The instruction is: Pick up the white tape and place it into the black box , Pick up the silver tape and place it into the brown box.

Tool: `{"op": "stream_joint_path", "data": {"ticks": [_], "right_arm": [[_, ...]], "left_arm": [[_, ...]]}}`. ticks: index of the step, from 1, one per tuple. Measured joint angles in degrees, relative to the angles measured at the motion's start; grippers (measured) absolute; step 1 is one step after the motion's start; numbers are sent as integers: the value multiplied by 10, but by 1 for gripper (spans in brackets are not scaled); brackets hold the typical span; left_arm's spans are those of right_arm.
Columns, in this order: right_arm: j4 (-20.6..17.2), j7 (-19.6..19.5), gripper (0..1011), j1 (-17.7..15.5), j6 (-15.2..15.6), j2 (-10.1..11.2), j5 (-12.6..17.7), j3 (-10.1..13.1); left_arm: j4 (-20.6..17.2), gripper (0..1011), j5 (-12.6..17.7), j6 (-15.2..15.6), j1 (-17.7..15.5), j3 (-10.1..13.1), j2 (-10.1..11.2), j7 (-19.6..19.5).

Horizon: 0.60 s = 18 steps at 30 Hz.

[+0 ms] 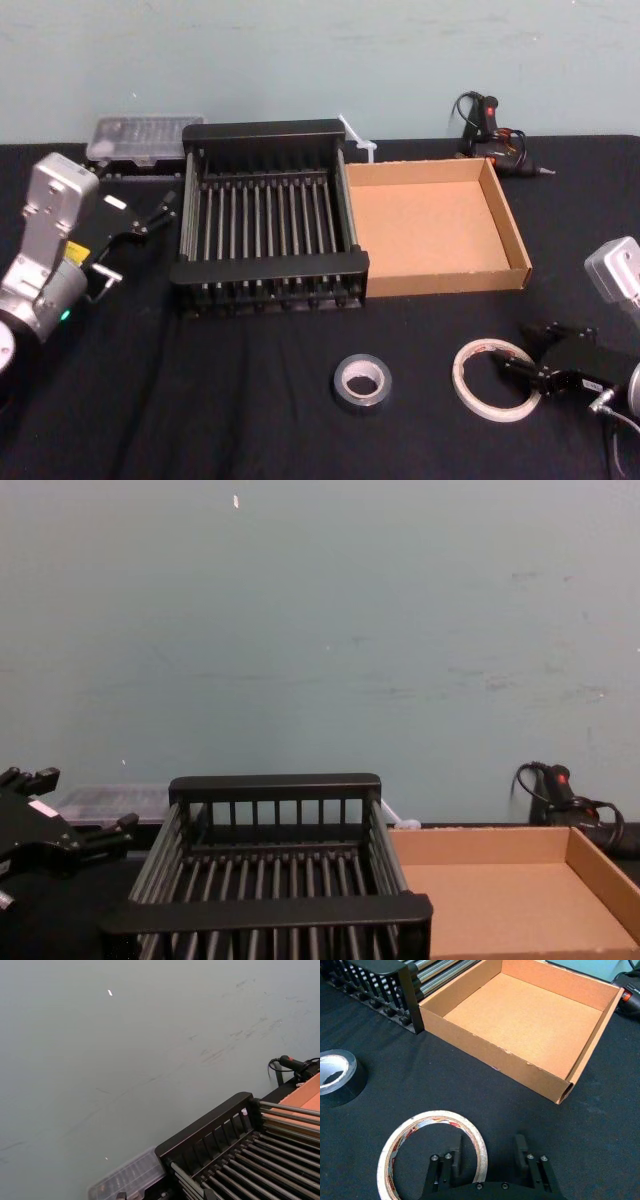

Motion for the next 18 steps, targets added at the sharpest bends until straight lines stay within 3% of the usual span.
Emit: {"op": "stream_joint_path", "data": {"ticks": [18], "right_arm": [[0, 0, 113, 0, 0, 0, 0, 0]], "left_arm": [[0, 1001, 0, 0, 0, 0, 0, 0]]}}
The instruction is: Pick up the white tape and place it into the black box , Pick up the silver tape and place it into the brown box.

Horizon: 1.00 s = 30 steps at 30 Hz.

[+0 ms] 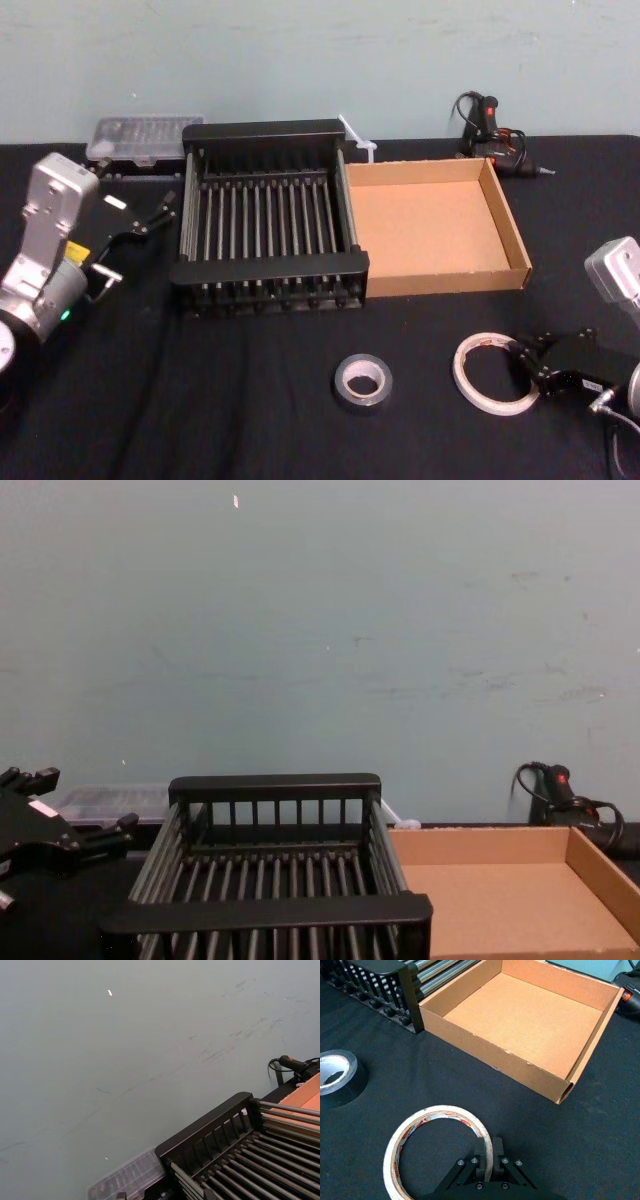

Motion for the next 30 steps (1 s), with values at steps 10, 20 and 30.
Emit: {"op": "stream_joint_path", "data": {"ticks": [10, 20, 30], "right_arm": [[0, 0, 95, 0, 0, 0, 0, 0], [-1, 0, 95, -1, -3, 0, 0, 0], [-15, -11, 96, -6, -8, -6, 7, 18]], "left_arm": [[0, 1001, 0, 0, 0, 0, 0, 0], [0, 1001, 0, 0, 0, 0, 0, 0], [0, 1001, 0, 0, 0, 0, 0, 0]]}}
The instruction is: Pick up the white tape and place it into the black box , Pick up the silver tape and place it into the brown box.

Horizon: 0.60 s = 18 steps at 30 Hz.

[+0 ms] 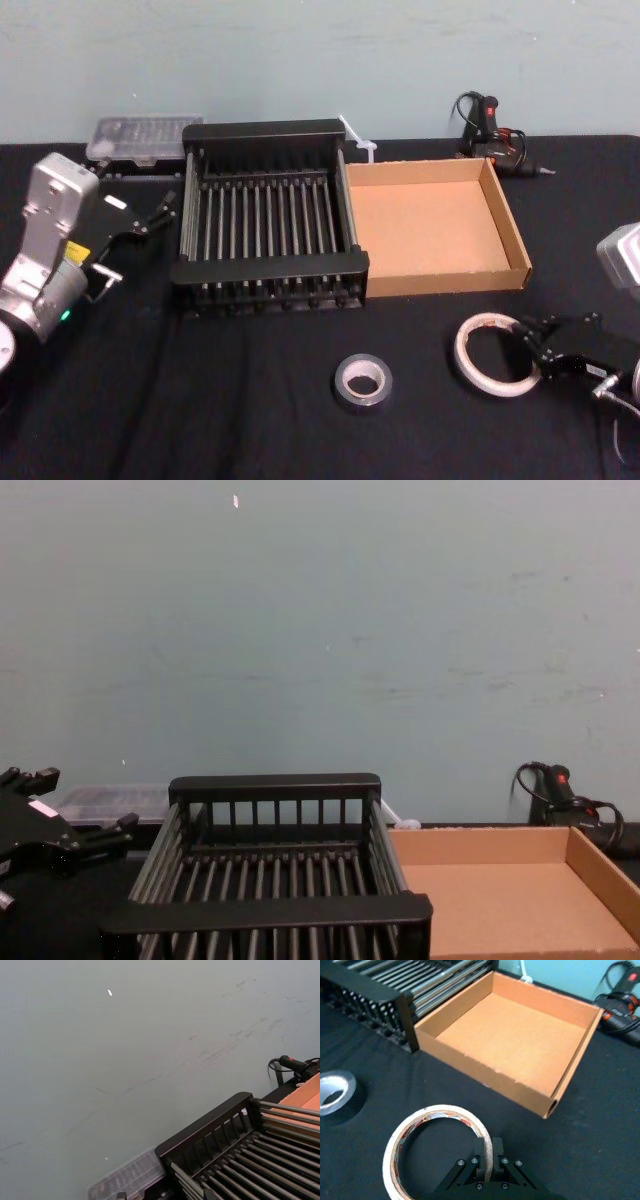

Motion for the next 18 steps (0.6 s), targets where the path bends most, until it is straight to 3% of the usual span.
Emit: {"op": "stream_joint_path", "data": {"ticks": [11, 18], "right_arm": [[-4, -20, 95, 22, 8, -17, 3, 15], [8, -37, 95, 58, 28, -35, -5, 14]], "left_arm": [[0, 1002, 0, 0, 0, 0, 0, 0], [0, 1001, 0, 0, 0, 0, 0, 0]]}}
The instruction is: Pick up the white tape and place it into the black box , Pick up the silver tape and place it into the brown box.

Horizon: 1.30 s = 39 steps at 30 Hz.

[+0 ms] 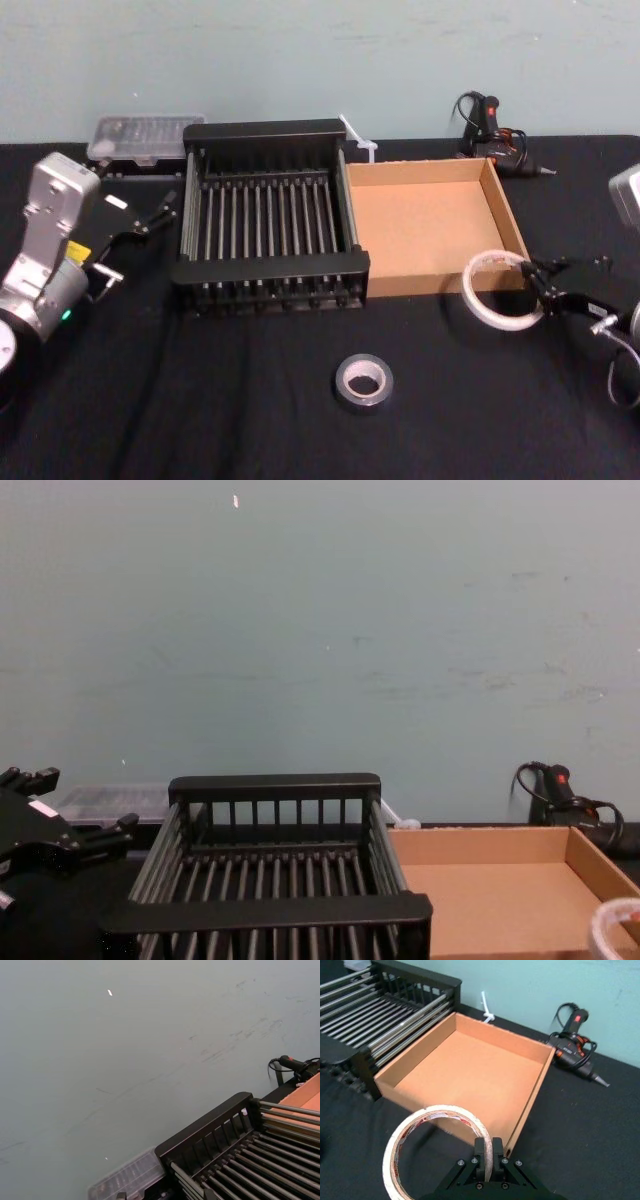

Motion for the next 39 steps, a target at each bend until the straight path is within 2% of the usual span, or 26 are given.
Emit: {"op": "stream_joint_path", "data": {"ticks": [15, 18, 27, 39], "right_arm": [[36, -5, 95, 83, 29, -40, -36, -31], [48, -1, 95, 105, 32, -54, -44, -40], [69, 5, 95, 145, 36, -85, -54, -57], [91, 27, 95, 191, 27, -111, -66, -88]], "left_arm": [[0, 1001, 0, 0, 0, 0, 0, 0], [0, 1001, 0, 0, 0, 0, 0, 0], [0, 1001, 0, 0, 0, 0, 0, 0], [0, 1001, 0, 0, 0, 0, 0, 0]]}}
